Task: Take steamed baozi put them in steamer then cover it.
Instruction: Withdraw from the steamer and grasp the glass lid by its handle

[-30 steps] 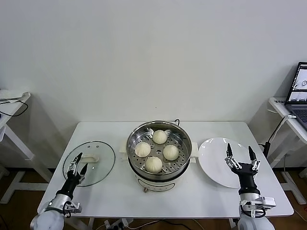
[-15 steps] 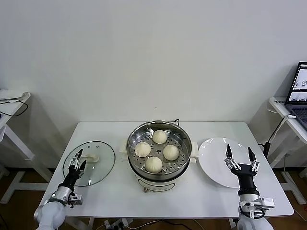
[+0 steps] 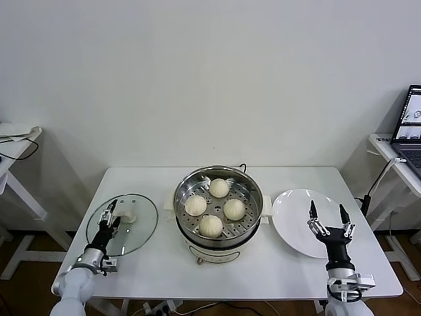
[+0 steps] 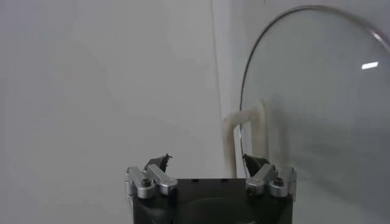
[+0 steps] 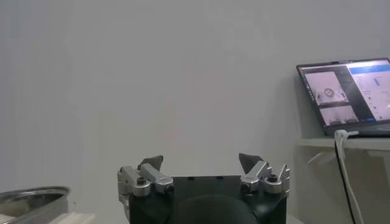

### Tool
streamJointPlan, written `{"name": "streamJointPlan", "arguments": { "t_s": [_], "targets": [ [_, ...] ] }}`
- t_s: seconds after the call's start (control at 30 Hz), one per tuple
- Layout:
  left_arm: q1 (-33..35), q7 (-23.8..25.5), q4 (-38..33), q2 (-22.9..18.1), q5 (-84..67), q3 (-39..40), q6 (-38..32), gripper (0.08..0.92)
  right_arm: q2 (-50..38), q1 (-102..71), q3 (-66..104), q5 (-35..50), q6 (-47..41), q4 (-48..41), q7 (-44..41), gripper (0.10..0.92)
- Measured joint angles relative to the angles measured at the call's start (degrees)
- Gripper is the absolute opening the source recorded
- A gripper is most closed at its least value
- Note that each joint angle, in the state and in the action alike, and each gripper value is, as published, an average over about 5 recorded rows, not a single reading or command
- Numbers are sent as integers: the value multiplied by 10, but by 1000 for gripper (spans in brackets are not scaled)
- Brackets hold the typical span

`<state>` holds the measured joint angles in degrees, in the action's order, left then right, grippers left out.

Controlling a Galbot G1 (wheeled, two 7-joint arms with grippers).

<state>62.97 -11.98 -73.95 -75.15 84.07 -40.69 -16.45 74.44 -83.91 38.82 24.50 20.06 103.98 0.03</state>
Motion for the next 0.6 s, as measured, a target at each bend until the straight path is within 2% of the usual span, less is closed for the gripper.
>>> {"name": "streamJointPlan", "arguments": {
  "t_s": [0.3, 0.6],
  "targets": [
    [-20, -4, 20, -7, 6, 2, 6, 810, 0, -2, -1, -4, 5, -4, -2, 823],
    [-25, -7, 33, -9, 10, 4, 7, 575, 0, -1, -5, -8, 9, -11, -3, 823]
  ]
}}
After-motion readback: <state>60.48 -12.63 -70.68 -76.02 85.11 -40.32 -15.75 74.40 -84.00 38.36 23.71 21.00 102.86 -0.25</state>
